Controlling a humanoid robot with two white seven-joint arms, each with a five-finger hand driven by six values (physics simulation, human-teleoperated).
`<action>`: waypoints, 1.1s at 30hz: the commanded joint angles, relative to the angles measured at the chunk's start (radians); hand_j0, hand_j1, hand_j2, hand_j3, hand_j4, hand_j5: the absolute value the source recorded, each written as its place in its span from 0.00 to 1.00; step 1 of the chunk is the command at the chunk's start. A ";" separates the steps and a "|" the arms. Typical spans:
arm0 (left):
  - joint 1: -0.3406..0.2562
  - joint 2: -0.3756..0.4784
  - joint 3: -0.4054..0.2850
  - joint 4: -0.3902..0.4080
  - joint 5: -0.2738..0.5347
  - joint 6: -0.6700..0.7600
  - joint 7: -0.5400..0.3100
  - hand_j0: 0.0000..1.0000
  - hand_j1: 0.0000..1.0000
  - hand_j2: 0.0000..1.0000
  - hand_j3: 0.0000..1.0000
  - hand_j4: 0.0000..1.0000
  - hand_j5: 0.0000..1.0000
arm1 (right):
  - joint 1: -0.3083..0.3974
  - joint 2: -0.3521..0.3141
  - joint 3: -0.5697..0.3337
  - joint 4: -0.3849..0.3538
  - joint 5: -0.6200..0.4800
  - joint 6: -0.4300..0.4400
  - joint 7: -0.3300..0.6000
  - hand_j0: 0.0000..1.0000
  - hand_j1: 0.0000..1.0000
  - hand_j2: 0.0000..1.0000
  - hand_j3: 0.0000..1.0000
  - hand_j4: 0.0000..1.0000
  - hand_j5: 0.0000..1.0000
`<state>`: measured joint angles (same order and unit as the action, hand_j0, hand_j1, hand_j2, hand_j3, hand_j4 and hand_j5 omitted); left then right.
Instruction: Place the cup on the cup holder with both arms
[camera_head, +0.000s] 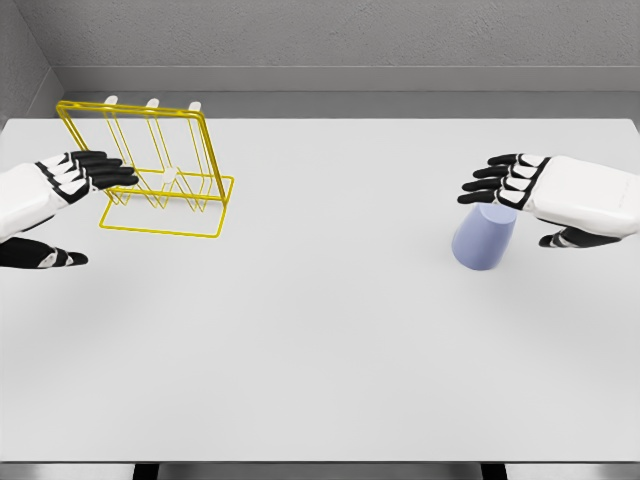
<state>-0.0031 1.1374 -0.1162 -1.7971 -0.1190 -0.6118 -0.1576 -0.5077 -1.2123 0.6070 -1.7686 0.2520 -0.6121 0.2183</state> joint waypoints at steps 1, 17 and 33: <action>0.000 0.001 0.000 -0.001 0.009 0.001 0.000 1.00 1.00 1.00 1.00 1.00 1.00 | 0.002 0.000 0.000 0.000 -0.007 0.001 0.000 1.00 1.00 1.00 1.00 1.00 1.00; 0.048 -0.030 -0.020 0.005 0.071 0.001 0.007 1.00 1.00 1.00 1.00 1.00 1.00 | -0.252 0.132 0.169 0.103 0.116 0.001 0.188 1.00 1.00 1.00 1.00 1.00 1.00; 0.068 0.116 -0.355 -0.004 0.607 0.001 0.020 1.00 1.00 1.00 1.00 1.00 1.00 | -0.380 0.169 0.375 0.253 0.130 0.001 0.200 1.00 1.00 1.00 1.00 1.00 1.00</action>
<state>0.0644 1.2469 -0.4487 -1.8005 0.4244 -0.6117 -0.1397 -0.8897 -1.0486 0.9612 -1.5222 0.3828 -0.6128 0.4181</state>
